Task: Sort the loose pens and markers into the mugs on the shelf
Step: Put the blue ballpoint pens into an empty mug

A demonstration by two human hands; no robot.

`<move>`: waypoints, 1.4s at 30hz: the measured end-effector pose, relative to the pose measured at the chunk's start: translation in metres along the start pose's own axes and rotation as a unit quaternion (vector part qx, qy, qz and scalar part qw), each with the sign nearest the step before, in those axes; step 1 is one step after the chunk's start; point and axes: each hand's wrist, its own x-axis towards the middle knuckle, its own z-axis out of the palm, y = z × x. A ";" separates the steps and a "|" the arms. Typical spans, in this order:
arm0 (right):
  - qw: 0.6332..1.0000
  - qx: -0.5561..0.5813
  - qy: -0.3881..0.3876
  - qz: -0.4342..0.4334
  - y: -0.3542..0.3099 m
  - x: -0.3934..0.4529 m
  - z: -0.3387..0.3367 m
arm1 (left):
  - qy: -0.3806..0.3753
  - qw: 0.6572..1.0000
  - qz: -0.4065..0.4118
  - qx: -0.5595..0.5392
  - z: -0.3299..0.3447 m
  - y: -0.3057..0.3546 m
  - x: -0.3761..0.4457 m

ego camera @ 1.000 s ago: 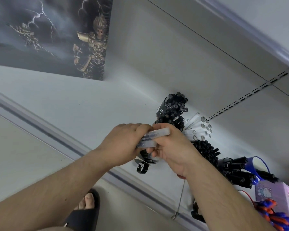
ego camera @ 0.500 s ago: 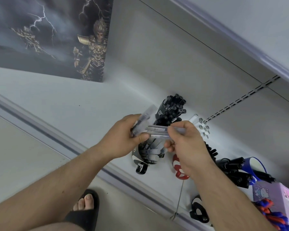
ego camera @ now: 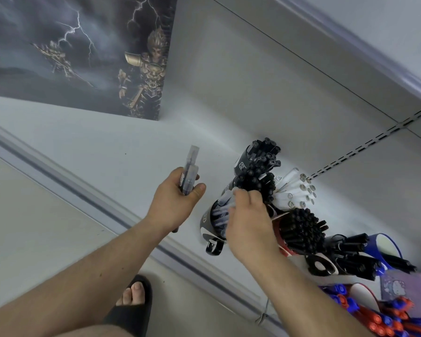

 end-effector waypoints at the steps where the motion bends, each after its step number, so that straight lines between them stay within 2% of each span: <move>1: 1.000 -0.029 -0.006 -0.006 -0.003 -0.002 0.009 | -0.001 1.000 0.007 0.008 0.001 0.002 -0.002; 5: 0.988 -0.102 -0.119 -0.001 -0.003 -0.005 0.027 | -0.009 0.998 0.035 0.052 0.006 0.006 -0.008; 11: 0.981 -0.129 -0.141 -0.026 -0.004 -0.001 0.026 | -0.032 0.997 0.047 0.049 0.010 0.006 -0.010; 13: 0.981 -0.093 -0.168 -0.037 -0.002 -0.002 0.022 | -0.037 0.996 0.053 0.058 0.013 0.005 -0.011; 14: 0.983 -0.040 -0.176 -0.033 0.001 -0.002 0.018 | -0.035 0.996 0.053 0.067 0.014 0.005 -0.011; 15: 0.986 0.034 -0.164 -0.027 0.004 -0.003 0.013 | -0.031 0.995 0.054 0.082 0.015 0.005 -0.011; 17: 0.974 0.211 -0.077 -0.011 0.007 -0.004 -0.003 | -0.028 0.987 0.079 0.136 0.015 0.003 -0.011; 19: 0.930 0.366 0.016 0.024 0.006 -0.006 -0.022 | -0.048 0.965 0.141 0.217 0.016 0.003 -0.012; 20: 0.915 0.399 0.031 0.044 0.004 -0.007 -0.030 | -0.067 0.948 0.173 0.259 0.017 0.004 -0.014; 21: 0.920 0.390 0.025 0.044 0.002 -0.008 -0.034 | -0.085 0.930 0.200 0.296 0.020 0.005 -0.016; 23: 0.956 0.292 -0.001 0.006 -0.002 -0.012 -0.034 | -0.114 0.895 0.237 0.360 0.025 0.012 -0.019; 25: 0.975 0.219 0.024 -0.016 -0.003 -0.016 -0.028 | -0.124 0.867 0.257 0.407 0.030 0.019 -0.021; 26: 0.975 0.217 0.044 -0.010 -0.004 -0.017 -0.026 | -0.119 0.864 0.262 0.414 0.032 0.021 -0.021; 30: 0.947 0.310 0.048 0.063 0.003 -0.021 -0.033 | -0.109 0.878 0.254 0.390 0.033 0.026 -0.023; 32: 0.926 0.351 0.074 0.120 0.019 -0.025 -0.047 | -0.102 0.882 0.238 0.394 0.029 0.022 -0.016; 35: 0.895 0.384 0.133 0.186 0.051 -0.038 -0.073 | -0.075 0.925 0.158 0.338 0.020 0.013 -0.007; 38: 0.900 0.361 0.144 0.198 0.072 -0.053 -0.083 | -0.087 0.958 0.090 0.258 0.022 0.002 -0.008; 42: 0.907 0.338 0.135 0.212 0.085 -0.065 -0.075 | -0.155 0.937 0.106 0.293 0.033 -0.003 -0.018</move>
